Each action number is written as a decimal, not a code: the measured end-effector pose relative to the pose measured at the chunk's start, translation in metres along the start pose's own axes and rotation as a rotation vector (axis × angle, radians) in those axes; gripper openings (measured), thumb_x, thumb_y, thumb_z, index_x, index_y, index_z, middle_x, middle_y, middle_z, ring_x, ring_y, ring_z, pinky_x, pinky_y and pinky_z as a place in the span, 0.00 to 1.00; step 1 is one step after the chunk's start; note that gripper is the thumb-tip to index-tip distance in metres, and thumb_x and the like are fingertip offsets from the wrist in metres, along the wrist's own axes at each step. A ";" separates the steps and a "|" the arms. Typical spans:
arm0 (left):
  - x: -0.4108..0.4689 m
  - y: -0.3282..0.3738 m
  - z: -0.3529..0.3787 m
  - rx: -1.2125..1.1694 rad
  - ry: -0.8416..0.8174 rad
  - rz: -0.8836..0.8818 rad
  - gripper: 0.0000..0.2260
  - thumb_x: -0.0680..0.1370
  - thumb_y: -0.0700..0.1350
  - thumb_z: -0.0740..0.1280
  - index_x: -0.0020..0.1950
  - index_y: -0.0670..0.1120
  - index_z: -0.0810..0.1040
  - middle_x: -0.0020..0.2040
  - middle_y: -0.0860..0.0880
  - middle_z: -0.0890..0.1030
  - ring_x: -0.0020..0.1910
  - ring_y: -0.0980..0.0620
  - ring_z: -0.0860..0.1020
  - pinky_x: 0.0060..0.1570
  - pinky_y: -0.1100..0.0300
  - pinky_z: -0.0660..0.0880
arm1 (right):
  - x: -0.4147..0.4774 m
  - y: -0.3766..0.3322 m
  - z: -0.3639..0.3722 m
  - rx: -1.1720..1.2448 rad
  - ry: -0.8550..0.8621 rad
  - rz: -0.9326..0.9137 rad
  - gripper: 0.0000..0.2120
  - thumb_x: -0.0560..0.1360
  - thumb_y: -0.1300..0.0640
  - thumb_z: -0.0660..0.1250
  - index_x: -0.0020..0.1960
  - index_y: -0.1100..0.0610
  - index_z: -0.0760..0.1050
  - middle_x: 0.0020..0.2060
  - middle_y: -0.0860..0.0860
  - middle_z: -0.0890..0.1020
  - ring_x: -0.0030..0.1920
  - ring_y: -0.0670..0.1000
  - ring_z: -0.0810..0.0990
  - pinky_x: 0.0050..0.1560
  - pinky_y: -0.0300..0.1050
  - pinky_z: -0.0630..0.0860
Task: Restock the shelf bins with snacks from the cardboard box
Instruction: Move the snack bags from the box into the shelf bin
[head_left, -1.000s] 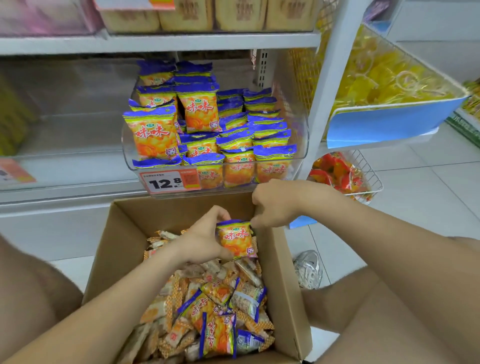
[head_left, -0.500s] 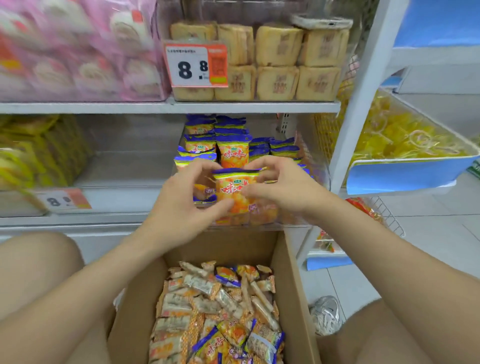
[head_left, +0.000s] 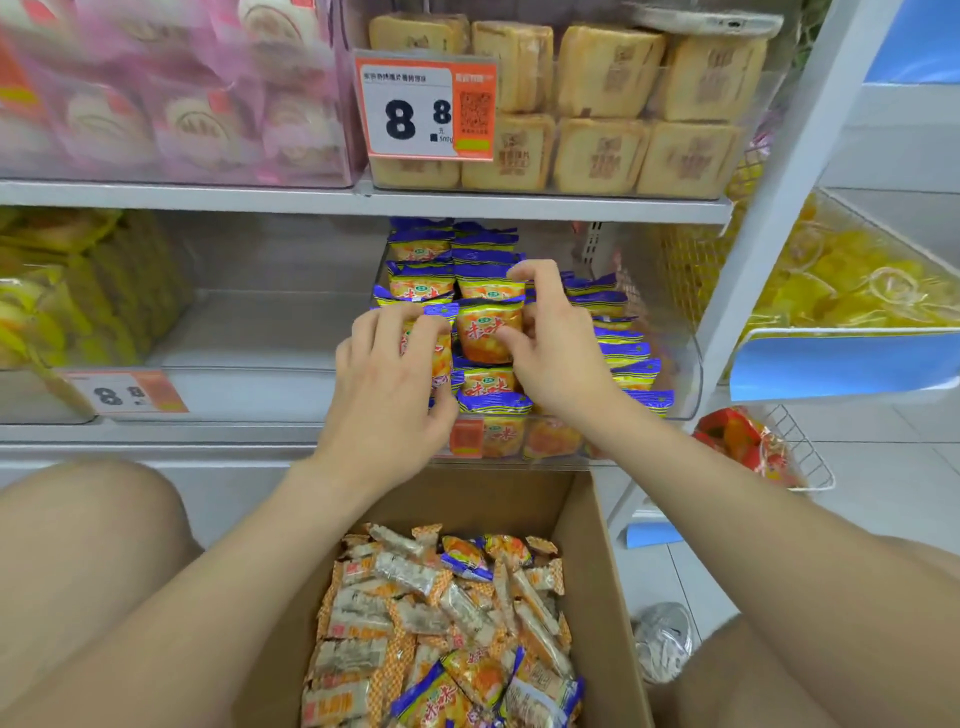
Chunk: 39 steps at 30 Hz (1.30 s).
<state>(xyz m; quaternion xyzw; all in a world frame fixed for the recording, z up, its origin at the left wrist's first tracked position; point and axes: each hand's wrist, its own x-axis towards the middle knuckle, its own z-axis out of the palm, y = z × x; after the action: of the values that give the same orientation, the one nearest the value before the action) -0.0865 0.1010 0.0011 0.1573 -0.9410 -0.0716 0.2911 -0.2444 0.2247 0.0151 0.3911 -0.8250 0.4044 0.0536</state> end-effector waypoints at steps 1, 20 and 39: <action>0.000 0.001 0.000 -0.002 0.003 -0.005 0.22 0.75 0.47 0.71 0.68 0.47 0.74 0.69 0.45 0.72 0.69 0.41 0.68 0.60 0.45 0.71 | 0.000 -0.001 -0.001 -0.017 -0.004 0.000 0.16 0.81 0.58 0.70 0.65 0.49 0.68 0.33 0.54 0.80 0.37 0.53 0.78 0.42 0.53 0.74; -0.078 0.021 0.047 -0.035 -0.952 0.076 0.04 0.77 0.54 0.65 0.46 0.56 0.75 0.43 0.53 0.79 0.45 0.47 0.79 0.41 0.54 0.75 | -0.092 -0.003 -0.023 -0.479 -0.656 -0.291 0.06 0.72 0.51 0.61 0.47 0.49 0.75 0.40 0.49 0.80 0.45 0.56 0.80 0.40 0.50 0.77; -0.158 0.041 0.142 -0.188 -1.611 0.089 0.22 0.82 0.53 0.71 0.73 0.51 0.69 0.67 0.46 0.75 0.61 0.42 0.77 0.58 0.47 0.76 | -0.137 0.037 -0.001 -0.780 -1.228 -0.213 0.10 0.82 0.57 0.59 0.60 0.55 0.75 0.44 0.54 0.78 0.38 0.54 0.78 0.28 0.46 0.67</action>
<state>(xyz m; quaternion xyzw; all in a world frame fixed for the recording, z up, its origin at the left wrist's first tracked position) -0.0542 0.1993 -0.1888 -0.0054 -0.8571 -0.2297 -0.4611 -0.1762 0.3215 -0.0625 0.5775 -0.7480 -0.2180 -0.2440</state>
